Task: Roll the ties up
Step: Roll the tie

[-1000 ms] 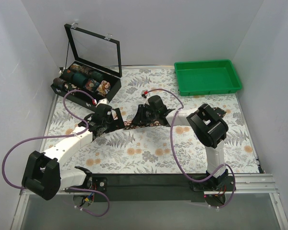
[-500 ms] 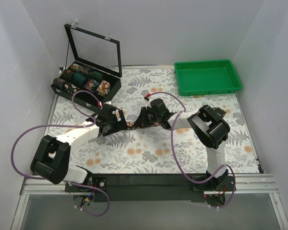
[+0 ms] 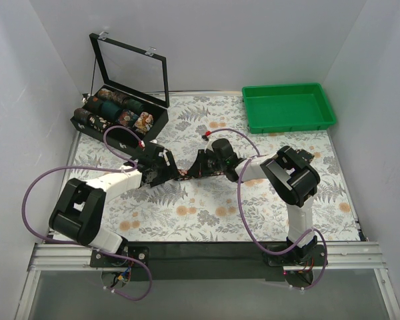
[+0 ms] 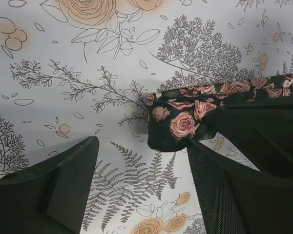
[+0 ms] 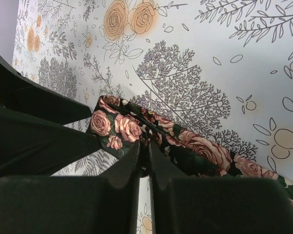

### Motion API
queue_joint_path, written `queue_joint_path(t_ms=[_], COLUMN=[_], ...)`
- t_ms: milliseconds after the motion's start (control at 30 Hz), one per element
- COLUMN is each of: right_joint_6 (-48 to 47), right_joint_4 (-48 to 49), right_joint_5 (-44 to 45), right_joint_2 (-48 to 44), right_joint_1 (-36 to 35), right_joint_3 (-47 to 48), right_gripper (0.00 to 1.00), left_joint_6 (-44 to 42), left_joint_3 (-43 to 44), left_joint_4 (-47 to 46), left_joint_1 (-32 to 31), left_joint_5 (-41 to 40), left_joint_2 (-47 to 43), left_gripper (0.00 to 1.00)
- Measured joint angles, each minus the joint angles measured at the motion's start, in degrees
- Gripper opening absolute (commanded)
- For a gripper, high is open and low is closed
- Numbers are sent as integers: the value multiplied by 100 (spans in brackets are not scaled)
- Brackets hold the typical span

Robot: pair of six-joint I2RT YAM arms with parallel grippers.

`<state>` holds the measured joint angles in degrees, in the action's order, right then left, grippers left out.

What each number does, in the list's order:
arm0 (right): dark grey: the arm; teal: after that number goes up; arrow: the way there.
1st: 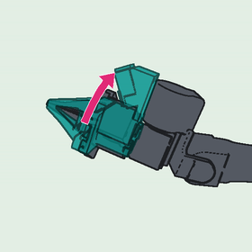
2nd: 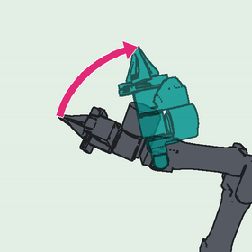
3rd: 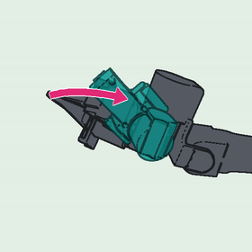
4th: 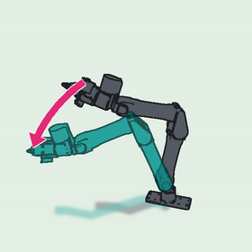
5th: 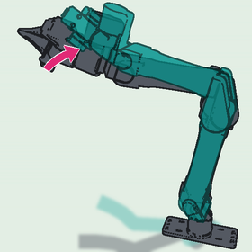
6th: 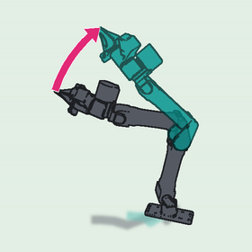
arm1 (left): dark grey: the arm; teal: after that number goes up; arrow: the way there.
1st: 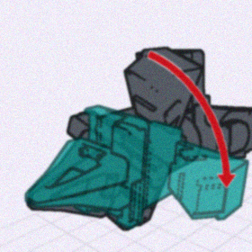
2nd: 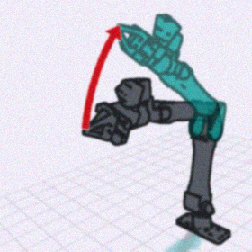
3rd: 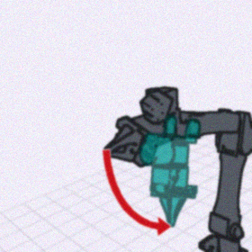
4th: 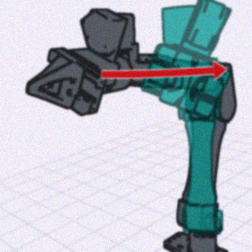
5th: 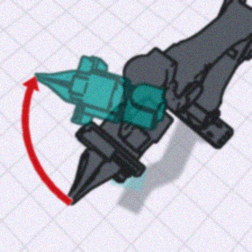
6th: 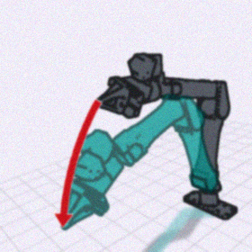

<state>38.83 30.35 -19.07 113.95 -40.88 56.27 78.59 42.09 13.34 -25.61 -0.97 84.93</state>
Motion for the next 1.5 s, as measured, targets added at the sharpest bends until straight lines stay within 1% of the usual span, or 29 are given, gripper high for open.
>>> queue_joint_path(t_ms=[233, 433, 733, 1033, 1133, 1200, 1267, 1333, 1400, 1500], right_joint_6=[-24, -26, 4, 238, 330, 365, 385, 396, 409, 407], right_joint_4=[201, 345, 505, 896, 1036, 1102, 1123, 1145, 1163, 1178], right_joint_5=[-138, -243, -380, -560, -612, -645, -658, -660, -660, -658], right_joint_2=[20, 57, 125, 328, 398, 431, 439, 448, 452, 452], right_joint_1=[96, 146, 151, 155, 162, 173, 179, 179, 179, 177], right_joint_3=[-111, -166, -168, -168, -168, -168, -168, -168, -170, -170], right_gripper=[12, 12, 12, 12, 12, 12, 12, 12, 12, 13], left_joint_6=[433, 710, 861, 960, 990, 990, 979, 986, 977, 953], left_joint_3=[-68, -133, -195, -352, -420, -457, -501, -531, -564, -597], left_joint_4=[-409, -905, -1403, -1740, -1836, -1869, -1893, -1906, -1904, -1897], left_joint_1=[2, 7, 15, 39, 39, 44, 46, 55, 57, 61], left_joint_5=[273, 546, 772, 850, 846, 828, 796, 765, 721, 691], left_joint_2=[129, 293, 476, 487, 481, 474, 466, 461, 461, 455], left_gripper=[66, 63, 58, 54, 50, 44, 42, 35, 32, 22])
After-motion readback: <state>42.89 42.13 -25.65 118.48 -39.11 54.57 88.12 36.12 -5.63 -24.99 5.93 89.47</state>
